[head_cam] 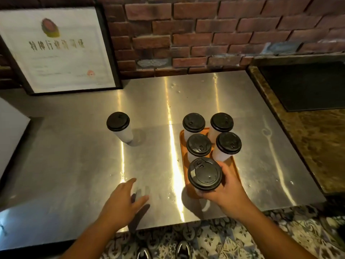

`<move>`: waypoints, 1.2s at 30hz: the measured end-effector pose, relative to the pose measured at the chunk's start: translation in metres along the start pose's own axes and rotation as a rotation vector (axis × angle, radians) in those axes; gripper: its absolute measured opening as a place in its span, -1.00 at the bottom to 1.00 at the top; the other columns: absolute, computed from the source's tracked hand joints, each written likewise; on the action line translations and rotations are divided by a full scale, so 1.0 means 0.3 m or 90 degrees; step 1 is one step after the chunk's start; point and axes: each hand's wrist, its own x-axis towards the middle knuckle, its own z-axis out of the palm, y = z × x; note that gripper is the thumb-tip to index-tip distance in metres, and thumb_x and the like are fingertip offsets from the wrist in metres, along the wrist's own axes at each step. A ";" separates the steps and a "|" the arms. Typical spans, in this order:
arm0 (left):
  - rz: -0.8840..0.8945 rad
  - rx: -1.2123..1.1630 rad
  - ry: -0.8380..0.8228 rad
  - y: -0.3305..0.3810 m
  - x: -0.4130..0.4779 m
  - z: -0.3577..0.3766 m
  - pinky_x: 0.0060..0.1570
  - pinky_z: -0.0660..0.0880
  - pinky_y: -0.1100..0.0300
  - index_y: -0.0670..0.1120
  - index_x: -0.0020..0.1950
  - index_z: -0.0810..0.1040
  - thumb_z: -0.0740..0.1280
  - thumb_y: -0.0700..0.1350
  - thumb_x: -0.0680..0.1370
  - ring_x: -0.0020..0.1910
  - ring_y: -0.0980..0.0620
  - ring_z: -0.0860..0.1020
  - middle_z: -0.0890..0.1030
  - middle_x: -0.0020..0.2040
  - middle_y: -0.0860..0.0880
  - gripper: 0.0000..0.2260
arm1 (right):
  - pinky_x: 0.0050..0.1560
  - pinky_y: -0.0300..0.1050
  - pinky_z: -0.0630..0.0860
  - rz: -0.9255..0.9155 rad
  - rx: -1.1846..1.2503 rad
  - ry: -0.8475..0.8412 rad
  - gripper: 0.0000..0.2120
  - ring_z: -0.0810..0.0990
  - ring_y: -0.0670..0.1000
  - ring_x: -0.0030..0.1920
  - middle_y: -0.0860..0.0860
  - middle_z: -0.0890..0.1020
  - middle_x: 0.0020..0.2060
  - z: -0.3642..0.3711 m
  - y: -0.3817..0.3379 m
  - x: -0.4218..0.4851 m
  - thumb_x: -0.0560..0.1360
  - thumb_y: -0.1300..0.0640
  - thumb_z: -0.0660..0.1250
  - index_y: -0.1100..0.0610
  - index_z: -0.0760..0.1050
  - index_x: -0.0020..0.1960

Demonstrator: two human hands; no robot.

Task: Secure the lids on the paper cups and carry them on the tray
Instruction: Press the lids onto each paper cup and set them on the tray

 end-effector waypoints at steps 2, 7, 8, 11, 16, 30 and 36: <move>-0.041 0.079 0.027 -0.064 0.031 0.025 0.39 0.46 -0.02 0.06 0.65 0.27 0.37 0.47 0.45 0.46 -0.09 0.45 0.41 0.56 -0.05 -0.12 | 0.34 -0.01 0.55 0.026 -0.010 -0.005 -0.14 0.60 -0.17 0.29 -0.22 0.65 0.24 -0.003 0.051 0.018 0.15 -0.05 0.76 -0.28 0.46 0.36; -0.108 0.218 -0.002 -0.160 0.052 0.056 0.45 0.42 -0.02 -0.01 0.70 0.14 0.42 0.55 0.34 0.50 -0.13 0.33 0.29 0.56 -0.09 0.11 | 0.30 -0.13 0.53 0.057 -0.029 -0.007 -0.11 0.60 -0.16 0.31 -0.22 0.64 0.25 -0.011 0.123 0.062 0.17 0.01 0.76 -0.19 0.45 0.40; -0.105 0.231 -0.009 -0.165 0.048 0.062 0.42 0.43 0.01 -0.03 0.69 0.16 0.42 0.53 0.36 0.47 -0.11 0.35 0.30 0.53 -0.08 0.09 | 0.27 -0.20 0.54 0.061 -0.028 -0.005 -0.11 0.60 -0.17 0.30 -0.23 0.64 0.25 -0.011 0.133 0.068 0.18 0.07 0.76 -0.15 0.45 0.41; -0.086 0.273 -0.010 -0.152 0.035 0.071 0.41 0.42 0.05 -0.05 0.69 0.15 0.39 0.49 0.43 0.47 -0.10 0.34 0.27 0.55 -0.10 0.01 | 0.14 -0.44 0.53 0.077 -0.020 0.001 -0.13 0.60 -0.28 0.24 -0.31 0.65 0.19 0.002 0.163 0.080 0.21 0.27 0.75 -0.06 0.45 0.40; -0.079 0.293 -0.047 -0.129 0.021 0.060 0.53 0.35 0.00 -0.04 0.73 0.00 0.32 0.45 0.52 0.59 -0.14 0.21 0.11 0.65 -0.15 -0.02 | 0.20 -0.36 0.54 0.121 0.017 -0.015 -0.14 0.60 -0.28 0.24 -0.31 0.65 0.18 0.034 0.192 0.078 0.22 0.33 0.73 -0.07 0.45 0.38; -0.080 0.308 -0.019 -0.167 0.027 0.059 0.47 0.39 -0.09 0.06 0.71 0.05 0.27 0.56 0.44 0.59 -0.13 0.22 0.14 0.65 -0.08 0.00 | 0.13 -0.38 0.60 0.170 0.085 0.000 -0.07 0.61 -0.26 0.27 -0.23 0.66 0.23 0.043 0.205 0.075 0.29 0.58 0.57 -0.09 0.39 0.46; -0.040 0.319 0.013 -0.201 0.048 0.014 0.45 0.37 -0.02 0.15 0.66 0.13 0.26 0.51 0.48 0.51 -0.08 0.31 0.29 0.57 -0.01 -0.14 | -0.22 -0.36 0.59 0.283 0.004 0.113 -0.47 0.68 -0.19 -0.14 0.24 0.66 -0.02 0.096 0.284 -0.113 0.51 0.62 0.33 0.00 0.57 0.11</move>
